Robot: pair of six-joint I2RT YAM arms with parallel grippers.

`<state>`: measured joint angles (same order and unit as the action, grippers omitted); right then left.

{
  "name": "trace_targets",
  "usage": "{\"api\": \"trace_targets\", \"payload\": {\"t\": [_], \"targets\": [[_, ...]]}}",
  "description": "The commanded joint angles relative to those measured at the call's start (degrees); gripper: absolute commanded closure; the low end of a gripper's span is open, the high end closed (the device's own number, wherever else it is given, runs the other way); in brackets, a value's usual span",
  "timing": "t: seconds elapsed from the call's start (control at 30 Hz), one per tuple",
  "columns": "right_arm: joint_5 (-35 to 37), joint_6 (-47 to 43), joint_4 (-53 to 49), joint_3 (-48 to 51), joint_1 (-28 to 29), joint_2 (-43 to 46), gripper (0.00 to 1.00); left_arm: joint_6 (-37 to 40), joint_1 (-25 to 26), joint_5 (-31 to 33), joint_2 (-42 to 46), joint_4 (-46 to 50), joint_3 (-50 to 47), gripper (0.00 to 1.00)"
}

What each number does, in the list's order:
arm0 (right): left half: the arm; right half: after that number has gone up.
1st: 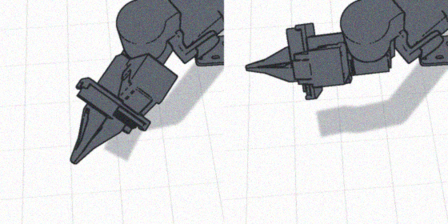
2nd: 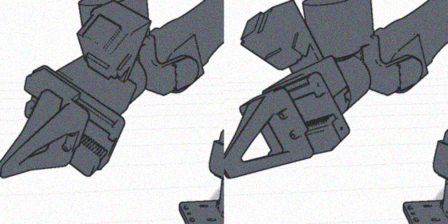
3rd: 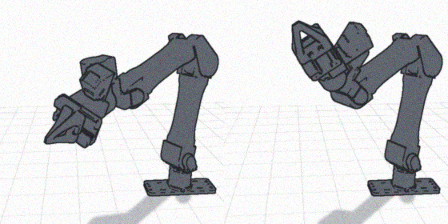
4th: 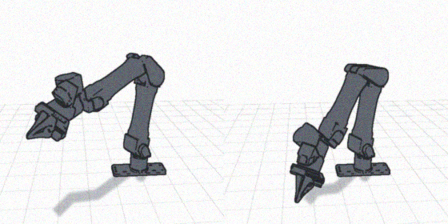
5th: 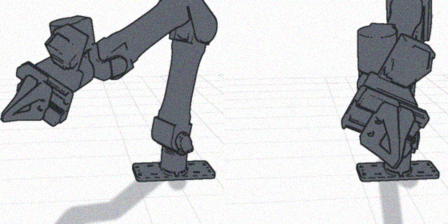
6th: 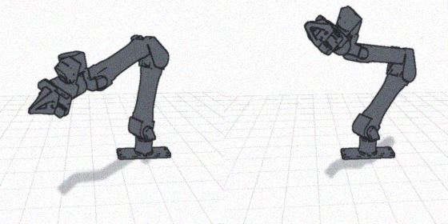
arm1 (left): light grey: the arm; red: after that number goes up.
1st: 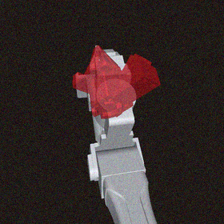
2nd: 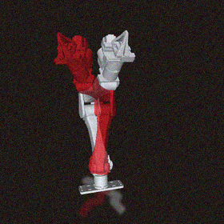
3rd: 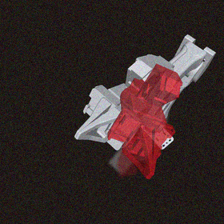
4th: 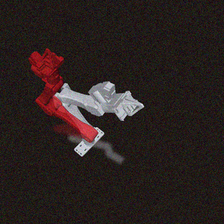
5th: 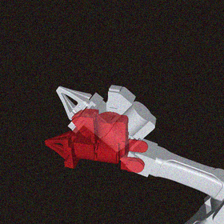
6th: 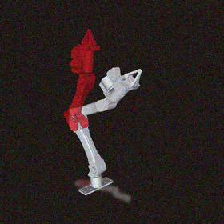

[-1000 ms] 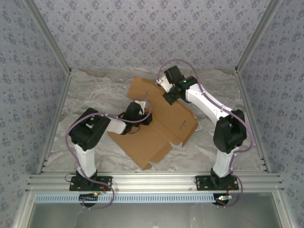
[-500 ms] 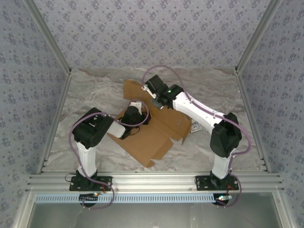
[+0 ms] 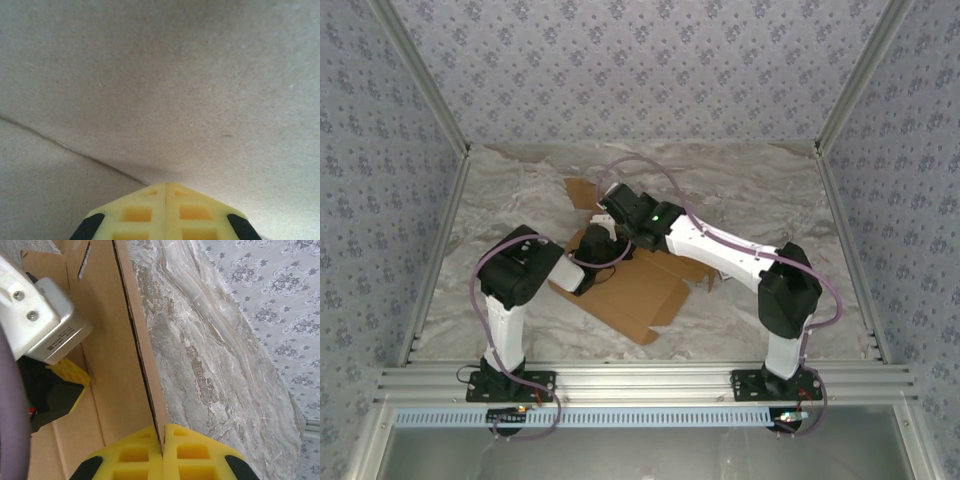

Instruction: Fold the paper box

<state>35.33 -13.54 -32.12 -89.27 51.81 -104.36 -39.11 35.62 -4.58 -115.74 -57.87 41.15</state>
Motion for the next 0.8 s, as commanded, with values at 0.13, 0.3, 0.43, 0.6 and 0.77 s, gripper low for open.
{"api": "trace_targets", "payload": {"t": [0.13, 0.3, 0.43, 0.6, 0.77], "targets": [[-0.88, -9.62, 10.16, 5.44, -1.65, 1.86, 1.00, -2.14, -0.52, -0.50, -2.65, 5.40, -3.68, 0.97], [5.36, -21.55, 19.19, 8.84, -1.79, 0.55, 1.00, -2.75, -1.56, -1.58, -2.21, 4.19, -4.33, 0.92], [8.17, -29.33, 28.67, 13.08, -1.81, 0.27, 1.00, -3.28, -3.37, -3.74, -1.80, 2.64, -4.87, 0.87], [10.44, -39.07, 42.48, 17.76, -1.89, 0.03, 1.00, -2.76, -5.07, -4.82, 0.69, 1.99, -6.53, 0.80], [9.89, -45.46, 51.11, 19.54, -2.23, -0.23, 1.00, -2.18, -6.70, -5.22, 5.06, 2.26, -9.08, 0.69]]}}
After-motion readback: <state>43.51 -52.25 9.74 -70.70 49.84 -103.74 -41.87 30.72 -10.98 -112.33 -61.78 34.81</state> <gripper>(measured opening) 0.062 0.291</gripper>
